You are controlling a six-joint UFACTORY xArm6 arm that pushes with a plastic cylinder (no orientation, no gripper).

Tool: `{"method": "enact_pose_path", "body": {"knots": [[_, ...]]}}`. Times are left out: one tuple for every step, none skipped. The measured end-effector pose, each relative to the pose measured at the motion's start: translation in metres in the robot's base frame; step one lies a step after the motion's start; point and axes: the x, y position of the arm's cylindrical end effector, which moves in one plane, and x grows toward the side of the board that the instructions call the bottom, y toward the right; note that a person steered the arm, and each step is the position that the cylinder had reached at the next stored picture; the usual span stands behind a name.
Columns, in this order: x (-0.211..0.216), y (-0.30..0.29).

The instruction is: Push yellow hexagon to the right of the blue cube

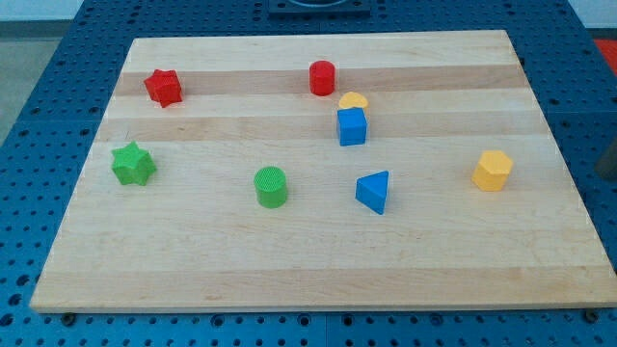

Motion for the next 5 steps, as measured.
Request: {"method": "enact_pose_path", "body": {"knots": [[0.025, -0.039], [0.006, -0.084], [-0.037, -0.129], [-0.060, -0.154], [-0.040, -0.101]]}}
